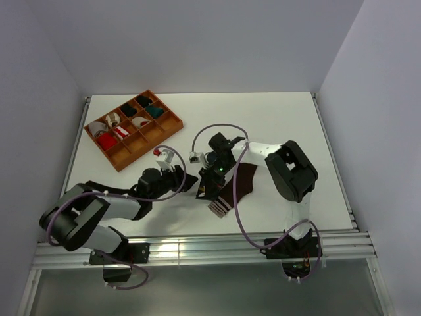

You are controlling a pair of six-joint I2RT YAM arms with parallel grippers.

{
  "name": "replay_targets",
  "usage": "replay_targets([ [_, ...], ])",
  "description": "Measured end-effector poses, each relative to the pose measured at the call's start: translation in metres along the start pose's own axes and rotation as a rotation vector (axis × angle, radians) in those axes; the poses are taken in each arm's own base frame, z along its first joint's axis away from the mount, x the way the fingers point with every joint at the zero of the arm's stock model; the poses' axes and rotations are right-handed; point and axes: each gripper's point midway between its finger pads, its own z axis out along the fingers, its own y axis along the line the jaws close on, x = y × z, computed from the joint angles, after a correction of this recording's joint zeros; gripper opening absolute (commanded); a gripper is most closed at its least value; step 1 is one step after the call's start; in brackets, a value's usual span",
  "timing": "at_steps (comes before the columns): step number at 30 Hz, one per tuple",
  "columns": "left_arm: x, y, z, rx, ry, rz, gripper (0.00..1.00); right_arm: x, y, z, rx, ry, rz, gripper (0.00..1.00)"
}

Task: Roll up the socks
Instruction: Adjust the sock at the center of the board.

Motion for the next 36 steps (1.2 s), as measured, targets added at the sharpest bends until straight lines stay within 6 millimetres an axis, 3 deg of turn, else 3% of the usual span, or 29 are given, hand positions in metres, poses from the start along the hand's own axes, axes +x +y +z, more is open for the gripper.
replay_targets([
  [9,0.006,0.011,0.053,-0.021,0.067,0.02,0.57,0.002,-0.005,-0.003,0.006,-0.004,0.026,0.04],
  [19,0.026,0.019,0.069,-0.016,0.151,0.034,0.62,0.003,-0.012,-0.008,0.033,-0.008,0.082,0.04],
  [23,0.029,0.01,0.077,0.042,0.182,0.047,0.61,0.004,-0.012,-0.007,0.037,-0.004,0.083,0.03],
  [26,0.032,0.009,0.078,0.057,0.197,0.042,0.52,0.005,-0.014,-0.008,0.048,-0.001,0.091,0.03],
  [27,0.033,0.009,0.078,0.059,0.202,0.04,0.43,0.006,-0.015,-0.008,0.051,0.001,0.095,0.03],
  [32,0.041,0.013,0.076,0.043,0.231,0.034,0.23,0.008,-0.017,-0.009,0.063,0.006,0.109,0.02],
  [36,0.045,0.016,0.075,0.029,0.241,0.029,0.0,0.008,-0.017,-0.01,0.063,0.007,0.118,0.02],
])
